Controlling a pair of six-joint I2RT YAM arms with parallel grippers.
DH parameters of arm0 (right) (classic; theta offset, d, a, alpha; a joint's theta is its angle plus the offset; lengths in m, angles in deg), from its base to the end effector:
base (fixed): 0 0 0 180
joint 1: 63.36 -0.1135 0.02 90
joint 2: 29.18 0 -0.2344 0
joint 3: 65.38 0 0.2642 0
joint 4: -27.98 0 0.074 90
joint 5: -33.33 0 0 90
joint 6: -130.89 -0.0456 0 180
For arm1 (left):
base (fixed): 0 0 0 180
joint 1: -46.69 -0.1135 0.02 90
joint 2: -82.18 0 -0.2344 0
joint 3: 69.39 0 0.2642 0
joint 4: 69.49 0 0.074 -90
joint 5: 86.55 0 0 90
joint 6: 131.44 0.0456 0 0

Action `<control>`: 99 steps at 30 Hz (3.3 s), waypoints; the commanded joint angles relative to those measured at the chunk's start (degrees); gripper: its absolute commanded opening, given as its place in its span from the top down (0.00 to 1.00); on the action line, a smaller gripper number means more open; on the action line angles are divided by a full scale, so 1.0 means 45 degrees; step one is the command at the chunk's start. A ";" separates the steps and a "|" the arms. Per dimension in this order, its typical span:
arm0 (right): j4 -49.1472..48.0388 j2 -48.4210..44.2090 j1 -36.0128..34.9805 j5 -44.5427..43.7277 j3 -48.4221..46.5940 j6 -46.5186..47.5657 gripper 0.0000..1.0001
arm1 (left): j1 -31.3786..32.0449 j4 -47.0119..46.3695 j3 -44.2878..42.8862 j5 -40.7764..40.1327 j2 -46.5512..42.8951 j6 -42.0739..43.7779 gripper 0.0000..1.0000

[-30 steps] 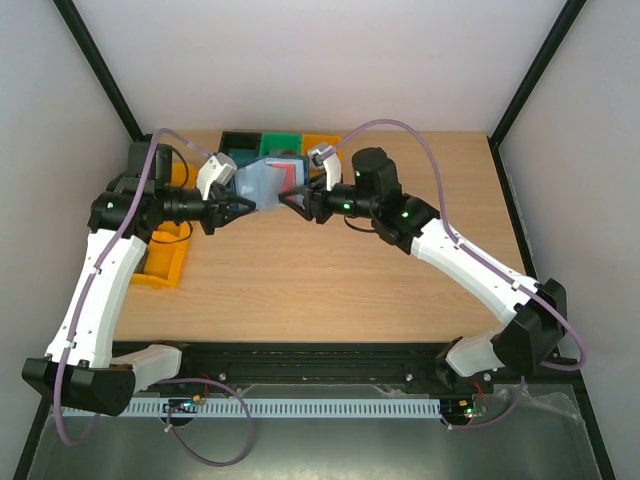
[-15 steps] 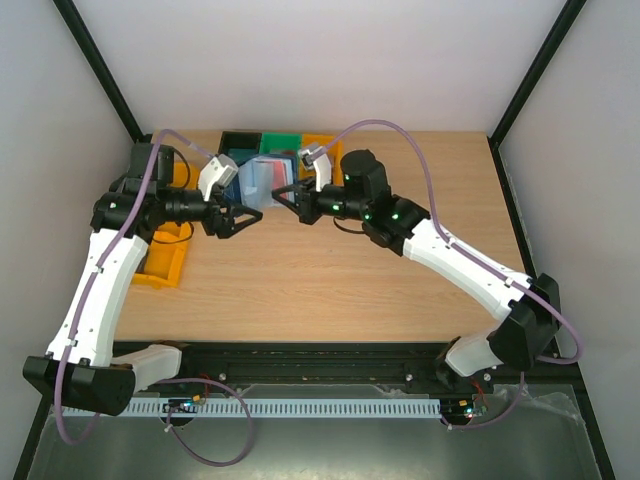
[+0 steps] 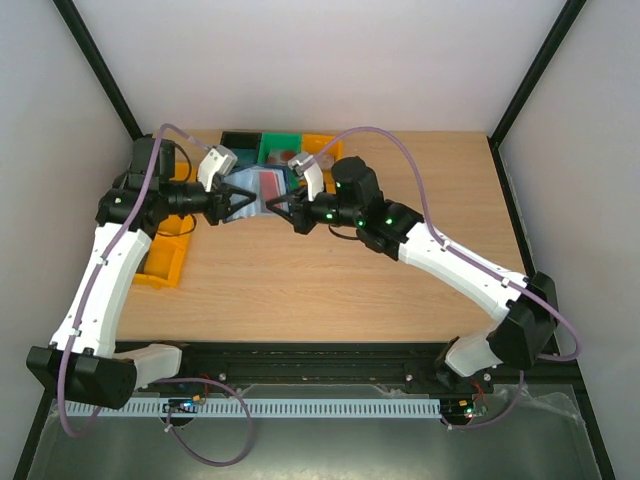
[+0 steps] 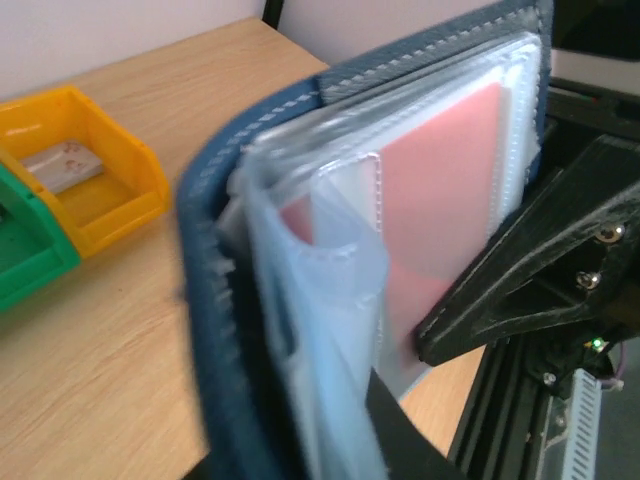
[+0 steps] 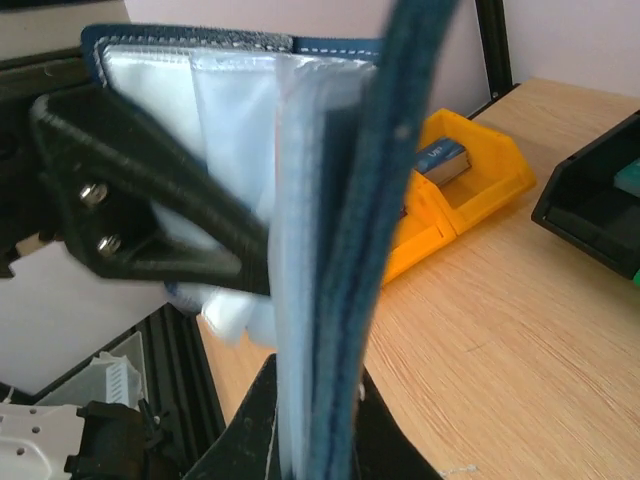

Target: Take the credit cards out of the card holder

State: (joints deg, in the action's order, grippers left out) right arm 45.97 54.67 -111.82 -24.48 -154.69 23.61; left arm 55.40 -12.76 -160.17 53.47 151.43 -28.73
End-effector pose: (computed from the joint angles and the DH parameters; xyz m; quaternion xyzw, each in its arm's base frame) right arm 0.2257 0.2914 0.3473 -0.3685 0.6753 0.5079 0.3876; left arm 0.2588 -0.0750 0.3701 0.3407 0.7544 -0.3606 0.4299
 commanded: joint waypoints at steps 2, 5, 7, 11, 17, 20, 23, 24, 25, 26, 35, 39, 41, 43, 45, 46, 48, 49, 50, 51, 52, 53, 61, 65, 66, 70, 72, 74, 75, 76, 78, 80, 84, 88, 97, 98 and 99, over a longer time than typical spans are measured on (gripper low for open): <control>-0.0539 -0.1060 -0.0183 0.1581 0.0768 0.0961 0.93 | -0.0091 -0.0381 0.0082 0.0067 0.0026 0.0037 0.98; -0.1136 -0.1676 0.0061 0.0912 0.1411 0.0689 0.68 | -0.0119 -0.0279 0.0206 0.0254 -0.0053 0.0185 0.98; -0.1117 -0.1786 0.0238 0.0499 0.1460 0.0545 0.65 | -0.0119 -0.0121 0.0283 0.0649 -0.0057 0.0374 0.98; -0.1292 -0.1637 0.0472 0.0257 0.1362 0.0055 0.65 | -0.0119 0.0111 0.0253 0.1184 -0.0077 0.0660 0.98; -0.1181 -0.1232 0.0555 0.0342 0.1131 -0.0091 0.94 | -0.0119 0.0380 0.0180 0.1457 -0.0068 0.0907 0.98; -0.1038 -0.1226 0.0741 0.0423 0.1142 -0.0209 0.98 | -0.0181 0.0332 0.0182 0.1226 -0.0078 0.0824 0.98; -0.0611 -0.1342 0.0937 0.0519 0.1106 -0.0154 0.98 | -0.0279 -0.0433 0.0431 -0.0589 -0.0087 -0.0008 0.57; -0.0355 -0.1375 0.0957 0.0523 0.1074 -0.0089 0.98 | -0.0293 -0.0672 0.0477 -0.1428 -0.0064 -0.0251 0.50; -0.0062 -0.1428 0.0975 0.0538 0.1039 0.0060 0.98 | -0.0346 -0.0851 0.0499 -0.2124 -0.0027 -0.0413 0.45; 0.0258 -0.1487 0.0967 0.0540 0.1017 0.0250 0.98 | -0.0445 -0.1036 0.0551 -0.2750 -0.0003 -0.0484 0.42; 0.3042 -0.1490 0.1239 -0.3585 0.0062 -0.0083 0.98 | -0.3960 -0.2053 0.1539 -0.1509 0.0245 -0.0738 0.34; 0.4729 -0.0525 0.1244 -0.5474 -0.1182 -0.0576 0.98 | -0.3718 -0.1852 0.1665 -0.0841 -0.0266 -0.0167 0.39; 0.5516 0.0100 0.1239 -0.6273 -0.2081 -0.0613 0.98 | -0.2404 -0.1673 0.1776 -0.1031 -0.0558 0.0478 0.39; 0.5788 0.0501 0.1210 -0.6562 -0.2544 -0.0577 0.98 | -0.0889 -0.1180 0.1243 -0.1811 -0.0195 0.0532 0.35; 0.5815 0.0715 0.1155 -0.6596 -0.2788 -0.0594 0.98 | 0.0318 -0.0968 0.0515 -0.2488 0.0205 0.0506 0.31; 0.5807 0.0764 0.1112 -0.6604 -0.2874 -0.0609 0.98 | 0.0739 -0.1071 0.0267 -0.2767 0.0368 0.0461 0.28; 0.5780 0.0838 0.1039 -0.6513 -0.2978 -0.0604 0.98 | 0.1272 -0.1349 -0.0142 -0.3303 0.0724 0.0184 0.19; 0.5714 0.0838 0.1026 -0.6235 -0.2983 -0.0566 0.98 | 0.1424 -0.1538 -0.0254 -0.3511 0.0890 -0.0080 0.12; 0.5589 0.0807 0.1027 -0.5739 -0.2923 -0.0429 0.98 | 0.1458 -0.1821 -0.0271 -0.3593 0.1064 -0.0365 0.03; 0.5378 0.0668 0.1025 -0.5012 -0.2801 -0.0271 0.98 | 0.1465 -0.2178 -0.0163 -0.3693 0.1186 -0.0710 0.01; 0.5171 0.0522 0.1039 -0.4336 -0.2656 -0.0161 0.98 | 0.1478 -0.2518 -0.0005 -0.3830 0.1282 -0.1005 0.01; 0.4947 0.0364 0.1026 -0.3648 -0.2526 -0.0020 0.98 | 0.1465 -0.2790 0.0153 -0.3967 0.1384 -0.1264 0.01; 0.3778 -0.0639 0.1356 0.0501 -0.1775 0.1232 0.98 | 0.1423 -0.2523 0.0645 -0.3563 0.1622 -0.0331 0.01; 0.3718 -0.1294 0.1509 0.1716 -0.1150 0.2232 0.98 | 0.0607 -0.1627 0.0534 -0.1264 0.1081 0.0791 0.01; 0.3657 -0.1430 0.1525 0.1974 -0.0938 0.2435 0.98 | 0.0453 -0.1195 0.0344 -0.0413 0.1032 0.1116 0.00; 0.3424 -0.1893 0.1549 0.2729 -0.0346 0.3018 0.98 | 0.0308 0.0700 -0.0238 0.1290 0.0992 0.2532 0.22; 0.3146 -0.2224 0.1607 0.2814 -0.0097 0.3006 0.98 | 0.0303 0.1289 -0.0337 0.1848 0.0889 0.2942 0.58; 0.2884 -0.2438 0.1650 0.2948 0.0042 0.2931 0.98 | 0.0309 0.1479 -0.0291 0.2180 0.0744 0.2817 0.91; 0.2850 -0.2503 0.1655 0.3019 0.0053 0.2923 0.98 | 0.0315 0.1501 -0.0307 0.2246 0.0685 0.2673 0.97; 0.2855 -0.2543 0.1650 0.3057 0.0054 0.2922 0.98 | 0.0318 0.1462 -0.0333 0.2251 0.0609 0.2489 0.98; 0.2892 -0.2699 0.1659 0.2721 0.0106 0.2905 0.78 | 0.0308 0.1425 -0.0481 0.2173 0.0472 0.2198 0.98; 0.2716 -0.3011 0.1666 0.2156 0.0373 0.2890 0.61 | 0.0310 0.1415 -0.0683 0.2004 0.0344 0.1957 0.98; 0.2186 -0.3583 0.1670 0.1436 0.0883 0.2820 0.53 | 0.0330 0.1474 -0.1057 0.1681 0.0154 0.1656 0.98; 0.1759 -0.3561 0.1679 0.1016 0.0944 0.2529 0.51 | 0.0591 0.1420 -0.1262 0.1385 0.0133 0.1334 0.98; 0.1317 -0.4322 0.1659 0.0149 0.1003 0.1828 0.34 | 0.1392 0.0333 -0.1939 -0.3190 0.0196 -0.2437 0.98; 0.1177 -0.4426 0.1614 -0.0217 0.1035 0.1637 0.34 | 0.1525 0.0342 -0.1985 -0.3740 0.0196 -0.2581 0.98; 0.0923 -0.4473 0.1417 -0.0702 0.1053 0.1374 0.34 | 0.1644 0.0355 -0.2028 -0.4100 0.0211 -0.2679 0.98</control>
State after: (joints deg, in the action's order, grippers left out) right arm 55.53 37.88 -104.35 -21.01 -150.43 33.19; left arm 60.97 -9.29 -167.03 46.00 152.99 -33.82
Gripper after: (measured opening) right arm 0.656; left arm 0.056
